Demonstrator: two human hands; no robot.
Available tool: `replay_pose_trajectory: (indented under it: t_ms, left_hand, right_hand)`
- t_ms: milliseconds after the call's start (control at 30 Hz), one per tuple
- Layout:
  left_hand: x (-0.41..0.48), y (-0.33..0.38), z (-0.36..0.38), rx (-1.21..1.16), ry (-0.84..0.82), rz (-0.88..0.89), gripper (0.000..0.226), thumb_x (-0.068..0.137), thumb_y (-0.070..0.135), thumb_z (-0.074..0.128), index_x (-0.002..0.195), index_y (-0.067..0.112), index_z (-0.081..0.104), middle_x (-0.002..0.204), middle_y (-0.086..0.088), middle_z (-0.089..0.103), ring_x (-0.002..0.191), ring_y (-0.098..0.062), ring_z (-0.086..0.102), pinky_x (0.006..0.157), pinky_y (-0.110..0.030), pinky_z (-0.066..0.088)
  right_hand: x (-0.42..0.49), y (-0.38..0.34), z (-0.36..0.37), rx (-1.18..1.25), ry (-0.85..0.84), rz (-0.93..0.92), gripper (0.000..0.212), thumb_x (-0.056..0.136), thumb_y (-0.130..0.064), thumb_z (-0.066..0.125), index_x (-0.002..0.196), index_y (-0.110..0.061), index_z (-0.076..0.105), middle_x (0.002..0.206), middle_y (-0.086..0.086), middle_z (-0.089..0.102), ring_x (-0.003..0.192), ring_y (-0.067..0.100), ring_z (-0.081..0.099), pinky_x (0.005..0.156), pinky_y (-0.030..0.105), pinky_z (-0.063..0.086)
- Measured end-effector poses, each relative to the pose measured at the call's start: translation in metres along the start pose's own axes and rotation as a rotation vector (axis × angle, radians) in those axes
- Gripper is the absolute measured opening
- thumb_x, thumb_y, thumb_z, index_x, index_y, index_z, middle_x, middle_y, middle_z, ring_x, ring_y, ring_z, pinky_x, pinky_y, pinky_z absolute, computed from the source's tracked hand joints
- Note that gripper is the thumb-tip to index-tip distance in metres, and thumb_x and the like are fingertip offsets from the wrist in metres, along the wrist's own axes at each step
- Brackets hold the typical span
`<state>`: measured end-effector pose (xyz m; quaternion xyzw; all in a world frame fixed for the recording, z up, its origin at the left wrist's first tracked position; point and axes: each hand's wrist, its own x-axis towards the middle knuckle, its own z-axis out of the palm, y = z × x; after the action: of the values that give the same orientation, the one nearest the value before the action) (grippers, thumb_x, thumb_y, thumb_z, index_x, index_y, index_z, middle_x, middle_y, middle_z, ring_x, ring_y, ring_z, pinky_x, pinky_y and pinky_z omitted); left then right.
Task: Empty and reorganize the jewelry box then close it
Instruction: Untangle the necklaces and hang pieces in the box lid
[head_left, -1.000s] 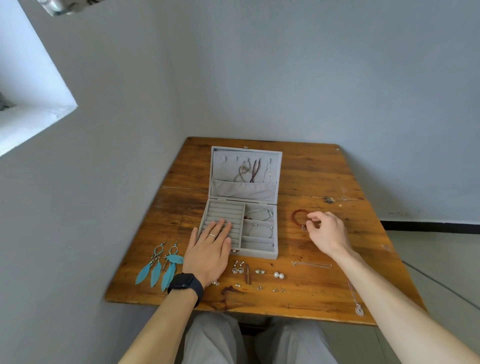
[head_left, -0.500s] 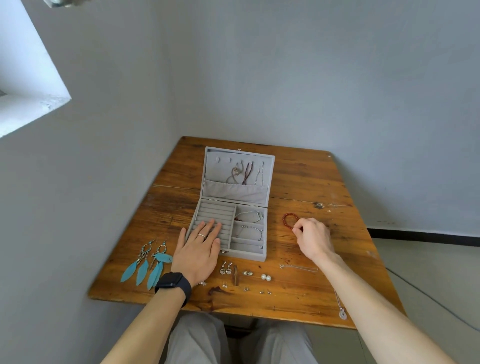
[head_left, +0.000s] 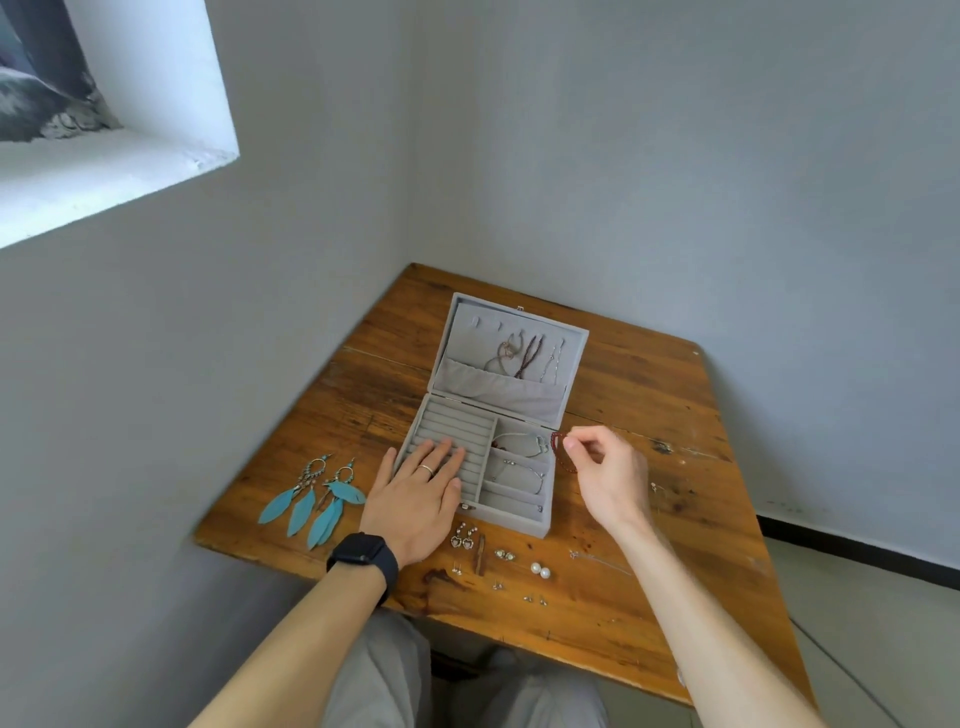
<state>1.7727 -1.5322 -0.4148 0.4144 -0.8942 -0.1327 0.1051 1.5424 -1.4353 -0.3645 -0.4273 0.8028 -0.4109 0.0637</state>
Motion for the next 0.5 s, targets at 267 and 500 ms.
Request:
replay_pose_trajectory:
  t_ms: [267, 500]
  left_hand:
    - [-0.001, 0.0, 0.0, 0.005, 0.029, -0.004, 0.052, 0.105, 0.043, 0.014, 0.157, 0.039, 0.014, 0.164, 0.017, 0.013, 0.151, -0.004, 0.004, 0.122, -0.042, -0.005]
    - [-0.002, 0.0, 0.0, -0.002, 0.052, -0.003, 0.052, 0.105, 0.042, 0.016, 0.157, 0.038, 0.016, 0.164, 0.017, 0.016, 0.151, -0.005, 0.006, 0.121, -0.042, -0.005]
  right_hand:
    - [0.025, -0.021, 0.027, -0.168, -0.041, -0.268, 0.007, 0.095, -0.02, 0.065, 0.098, -0.018, 0.071, 0.094, -0.013, 0.06, 0.088, 0.006, 0.055, 0.072, 0.003, 0.036]
    - [0.02, 0.003, 0.038, -0.299, -0.234, -0.382, 0.015, 0.094, -0.02, 0.067, 0.107, -0.017, 0.074, 0.103, -0.005, 0.068, 0.093, 0.01, 0.055, 0.079, 0.019, 0.044]
